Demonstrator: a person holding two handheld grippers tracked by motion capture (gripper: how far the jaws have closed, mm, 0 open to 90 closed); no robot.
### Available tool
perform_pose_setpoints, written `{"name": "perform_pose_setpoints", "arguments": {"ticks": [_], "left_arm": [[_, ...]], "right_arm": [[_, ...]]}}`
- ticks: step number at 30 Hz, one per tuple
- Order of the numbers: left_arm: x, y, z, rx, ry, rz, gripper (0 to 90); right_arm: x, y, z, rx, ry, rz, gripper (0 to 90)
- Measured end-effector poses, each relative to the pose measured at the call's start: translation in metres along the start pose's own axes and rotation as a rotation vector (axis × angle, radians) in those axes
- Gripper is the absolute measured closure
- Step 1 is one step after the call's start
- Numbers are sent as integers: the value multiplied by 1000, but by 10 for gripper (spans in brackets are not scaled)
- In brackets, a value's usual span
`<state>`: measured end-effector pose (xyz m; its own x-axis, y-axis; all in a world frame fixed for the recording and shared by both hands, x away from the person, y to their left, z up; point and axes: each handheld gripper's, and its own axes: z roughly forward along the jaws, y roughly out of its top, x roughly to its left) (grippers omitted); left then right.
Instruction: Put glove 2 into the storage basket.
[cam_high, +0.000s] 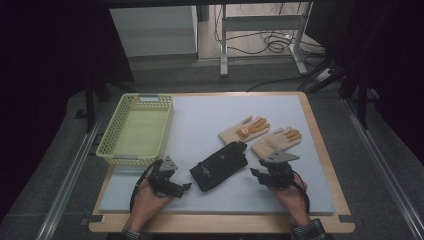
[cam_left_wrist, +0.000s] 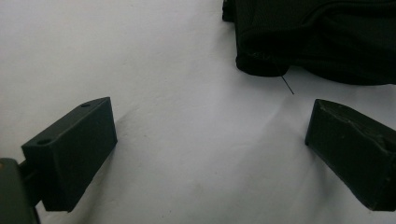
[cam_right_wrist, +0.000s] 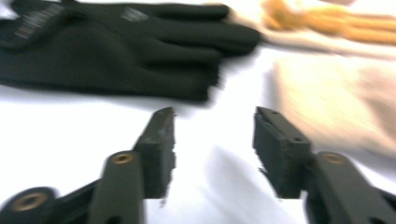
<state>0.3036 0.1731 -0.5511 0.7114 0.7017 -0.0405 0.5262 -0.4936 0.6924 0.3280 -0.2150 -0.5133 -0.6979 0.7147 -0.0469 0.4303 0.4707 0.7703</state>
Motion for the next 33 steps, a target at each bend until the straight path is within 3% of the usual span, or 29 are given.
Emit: {"name": "perform_pose_setpoints", "arguments": {"ticks": [6, 10, 13, 17, 25, 33], "left_arm": [[0, 0, 0, -2, -4, -2, 18], [0, 0, 0, -1, -9, 0, 9], [-1, 0, 0, -1, -11, 4, 3], [-2, 0, -1, 3, -16, 17, 0], [-9, 12, -10, -3, -81, 31, 0], [-16, 39, -17, -32, -114, 61, 0]], "right_arm": [[-28, -14, -7, 33, -58, 36, 266], [-35, -23, -2, 83, -79, 7, 171], [-42, -25, 0, 77, -49, 56, 162], [-40, -26, 1, 78, -68, 47, 146], [-40, -26, 1, 77, -67, 47, 147], [-40, -26, 0, 77, -68, 48, 147]]}}
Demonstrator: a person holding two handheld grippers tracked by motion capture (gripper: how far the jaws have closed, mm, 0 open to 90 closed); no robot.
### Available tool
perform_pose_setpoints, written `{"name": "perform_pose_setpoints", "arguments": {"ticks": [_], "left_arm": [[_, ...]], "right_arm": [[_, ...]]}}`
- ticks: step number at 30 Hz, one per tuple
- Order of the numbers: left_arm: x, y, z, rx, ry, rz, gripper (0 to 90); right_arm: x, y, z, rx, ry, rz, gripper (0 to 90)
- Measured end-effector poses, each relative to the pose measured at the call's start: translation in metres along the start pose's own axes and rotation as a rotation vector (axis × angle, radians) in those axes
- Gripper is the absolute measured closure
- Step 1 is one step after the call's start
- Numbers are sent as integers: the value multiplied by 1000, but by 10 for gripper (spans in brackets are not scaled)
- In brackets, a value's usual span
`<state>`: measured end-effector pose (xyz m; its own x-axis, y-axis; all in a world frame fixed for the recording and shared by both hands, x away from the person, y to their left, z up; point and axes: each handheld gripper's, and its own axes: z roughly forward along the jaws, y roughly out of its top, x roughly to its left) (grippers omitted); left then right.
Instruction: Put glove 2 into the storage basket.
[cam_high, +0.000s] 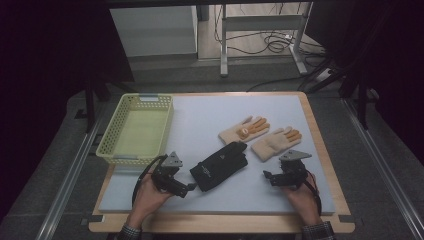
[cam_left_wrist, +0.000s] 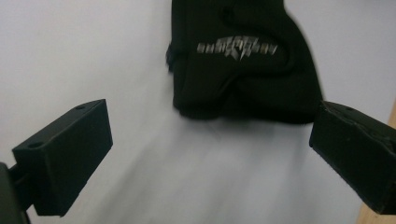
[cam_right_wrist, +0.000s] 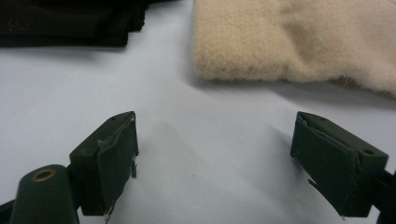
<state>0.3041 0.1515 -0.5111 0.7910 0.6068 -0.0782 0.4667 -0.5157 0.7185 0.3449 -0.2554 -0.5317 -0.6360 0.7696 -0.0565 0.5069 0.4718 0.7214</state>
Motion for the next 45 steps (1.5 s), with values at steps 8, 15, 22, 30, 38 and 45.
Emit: {"name": "perform_pose_setpoints", "arguments": {"ticks": [8, 15, 22, 30, 38, 45], "left_arm": [[-15, 38, 34, 82, 7, 62, 0], [-20, 56, 65, 119, 4, 61, 0], [-13, 58, 92, 170, -3, 46, 0], [-25, 58, 93, 220, 2, 77, 0], [-21, 62, 82, 216, 5, 71, 314], [-24, 65, 70, 212, -16, 105, 645]], "right_arm": [[0, 0, 0, 0, -1, -1, 146], [0, 0, 0, 0, 0, 0, 146], [0, 0, 0, -1, 0, -1, 146], [0, 0, 0, -1, -1, -2, 147], [0, 0, 0, -1, -2, -4, 147], [1, 0, 0, -1, -3, -6, 147]]}}
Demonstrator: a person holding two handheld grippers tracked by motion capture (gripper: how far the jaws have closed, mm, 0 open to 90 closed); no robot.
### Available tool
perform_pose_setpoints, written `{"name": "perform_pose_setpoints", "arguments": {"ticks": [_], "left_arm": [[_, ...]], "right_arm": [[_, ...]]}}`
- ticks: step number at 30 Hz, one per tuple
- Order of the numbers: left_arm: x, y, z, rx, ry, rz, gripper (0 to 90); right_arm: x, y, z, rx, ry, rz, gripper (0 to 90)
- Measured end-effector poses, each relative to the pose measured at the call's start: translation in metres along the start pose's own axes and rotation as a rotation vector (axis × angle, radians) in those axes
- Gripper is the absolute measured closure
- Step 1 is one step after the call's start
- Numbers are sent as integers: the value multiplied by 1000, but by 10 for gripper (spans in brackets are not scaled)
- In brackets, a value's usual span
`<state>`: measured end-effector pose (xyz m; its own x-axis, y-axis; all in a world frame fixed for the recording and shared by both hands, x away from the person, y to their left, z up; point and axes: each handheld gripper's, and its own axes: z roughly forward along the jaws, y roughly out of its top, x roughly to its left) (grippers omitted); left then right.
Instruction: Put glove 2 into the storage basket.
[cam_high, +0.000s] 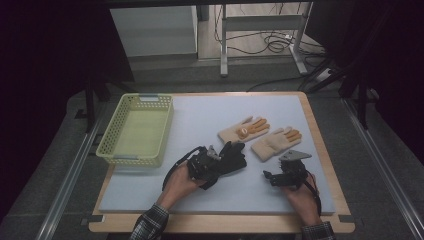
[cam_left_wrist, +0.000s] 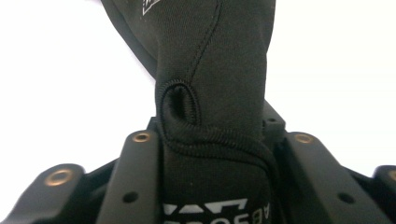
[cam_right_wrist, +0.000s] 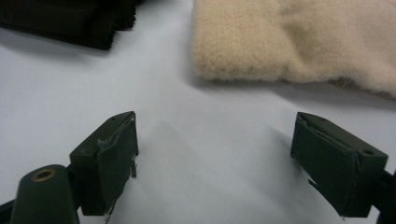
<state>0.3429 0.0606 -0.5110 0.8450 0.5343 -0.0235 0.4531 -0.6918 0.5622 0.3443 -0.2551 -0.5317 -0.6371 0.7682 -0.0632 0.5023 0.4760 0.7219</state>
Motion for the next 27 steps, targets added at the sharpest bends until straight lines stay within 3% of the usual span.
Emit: {"name": "perform_pose_setpoints", "arguments": {"ticks": [4, 9, 17, 27], "left_arm": [[-3, 2, -12, -45, -48, -10, 650], [-4, 11, -29, -71, -35, -11, 644], [10, 21, -47, -81, 49, -72, 636], [42, 22, -74, -83, 140, -135, 634]], "right_arm": [[0, 0, 0, 0, 1, 1, 147], [0, 0, 0, 0, -1, -1, 146], [0, 0, 0, -1, -1, -1, 146], [0, 0, 0, -1, -2, -3, 147]]}}
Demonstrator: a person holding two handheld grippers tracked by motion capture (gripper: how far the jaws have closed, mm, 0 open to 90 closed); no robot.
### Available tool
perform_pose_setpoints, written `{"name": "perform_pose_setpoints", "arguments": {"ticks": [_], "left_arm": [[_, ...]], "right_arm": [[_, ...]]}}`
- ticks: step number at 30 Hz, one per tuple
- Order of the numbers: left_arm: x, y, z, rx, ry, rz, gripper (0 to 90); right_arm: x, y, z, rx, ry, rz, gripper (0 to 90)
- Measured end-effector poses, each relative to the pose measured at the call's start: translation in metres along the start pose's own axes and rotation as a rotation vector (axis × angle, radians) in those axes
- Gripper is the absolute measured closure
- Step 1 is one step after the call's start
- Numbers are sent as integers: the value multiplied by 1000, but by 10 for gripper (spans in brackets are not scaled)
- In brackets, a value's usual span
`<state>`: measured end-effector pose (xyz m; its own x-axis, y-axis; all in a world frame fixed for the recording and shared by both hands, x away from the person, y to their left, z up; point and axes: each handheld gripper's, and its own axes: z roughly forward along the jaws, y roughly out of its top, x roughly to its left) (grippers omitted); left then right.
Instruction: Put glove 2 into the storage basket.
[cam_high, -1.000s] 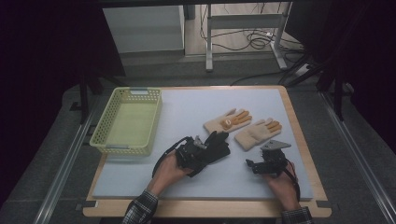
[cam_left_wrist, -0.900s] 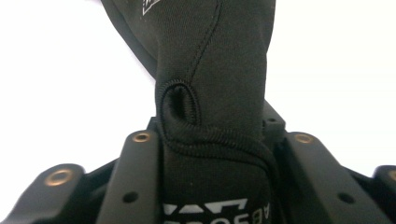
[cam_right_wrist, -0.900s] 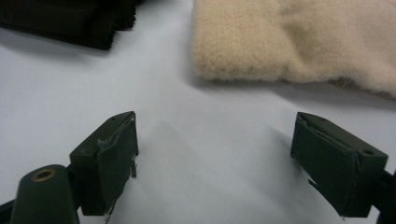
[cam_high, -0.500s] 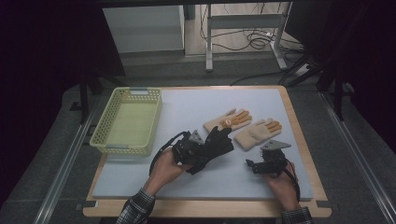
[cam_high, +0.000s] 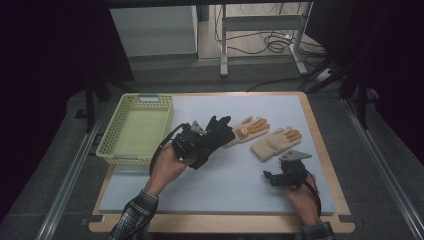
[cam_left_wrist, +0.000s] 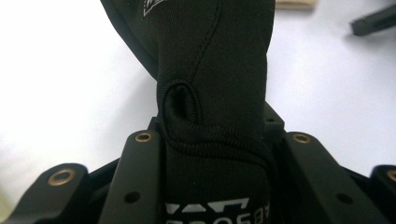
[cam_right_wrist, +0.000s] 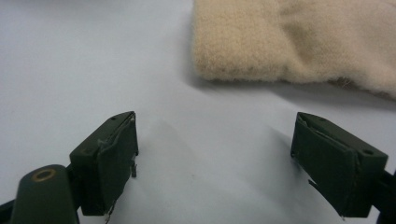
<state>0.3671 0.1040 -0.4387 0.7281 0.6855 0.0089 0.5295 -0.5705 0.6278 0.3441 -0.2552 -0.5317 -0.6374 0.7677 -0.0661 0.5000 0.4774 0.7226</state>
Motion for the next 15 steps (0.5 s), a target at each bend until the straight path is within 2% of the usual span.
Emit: {"name": "perform_pose_setpoints", "arguments": {"ticks": [6, 15], "left_arm": [[24, 0, -15, -4, 50, -45, 630], [53, -5, -29, -3, 117, -111, 628]], "right_arm": [[0, 0, 0, -2, -1, -4, 146], [0, 0, 0, -3, -1, -6, 147]]}}
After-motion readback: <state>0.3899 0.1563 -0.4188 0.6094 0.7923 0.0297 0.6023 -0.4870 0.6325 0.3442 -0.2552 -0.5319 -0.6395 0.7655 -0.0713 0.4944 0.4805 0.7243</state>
